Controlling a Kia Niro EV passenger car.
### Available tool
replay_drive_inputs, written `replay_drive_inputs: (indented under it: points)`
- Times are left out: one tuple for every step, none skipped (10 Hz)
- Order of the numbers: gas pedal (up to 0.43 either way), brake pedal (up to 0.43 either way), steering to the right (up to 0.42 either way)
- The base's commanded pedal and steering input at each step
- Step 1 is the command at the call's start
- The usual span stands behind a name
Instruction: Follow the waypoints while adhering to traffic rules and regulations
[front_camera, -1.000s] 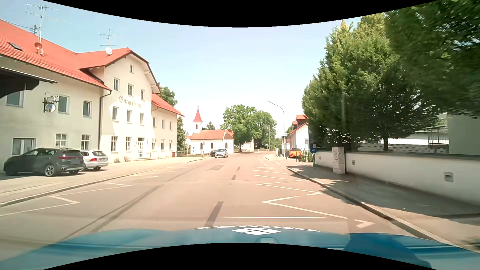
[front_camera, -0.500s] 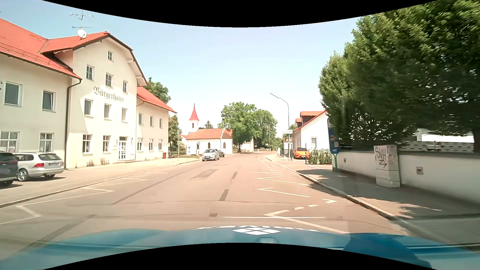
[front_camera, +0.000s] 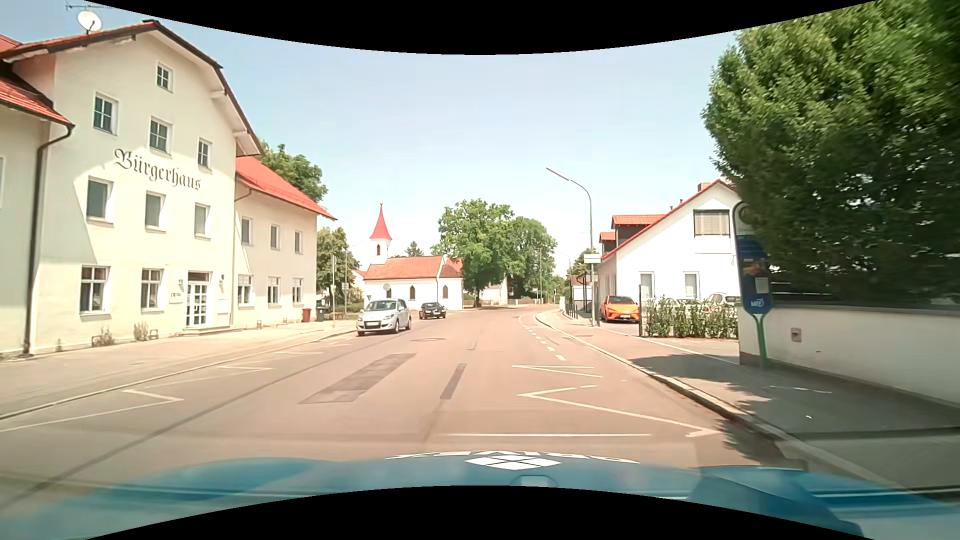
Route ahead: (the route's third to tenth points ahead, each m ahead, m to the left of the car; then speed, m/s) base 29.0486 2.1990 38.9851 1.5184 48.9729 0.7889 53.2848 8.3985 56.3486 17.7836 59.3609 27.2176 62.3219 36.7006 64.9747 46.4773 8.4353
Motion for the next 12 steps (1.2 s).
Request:
replay_drive_inputs:
  points:
    - [0.000, 0.000, -0.004]
    - [0.000, 0.000, -0.002]
    - [0.000, 0.000, 0.000]
    - [0.000, 0.000, 0.000]
    - [0.000, 0.000, 0.000]
    - [0.000, 0.000, 0.000]
    - [0.000, 0.000, 0.000]
    - [0.000, 0.000, 0.003]
    - [0.000, 0.000, 0.005]
    - [0.000, 0.000, 0.005]
    - [0.000, 0.000, 0.005]
    - [0.000, 0.000, 0.004]
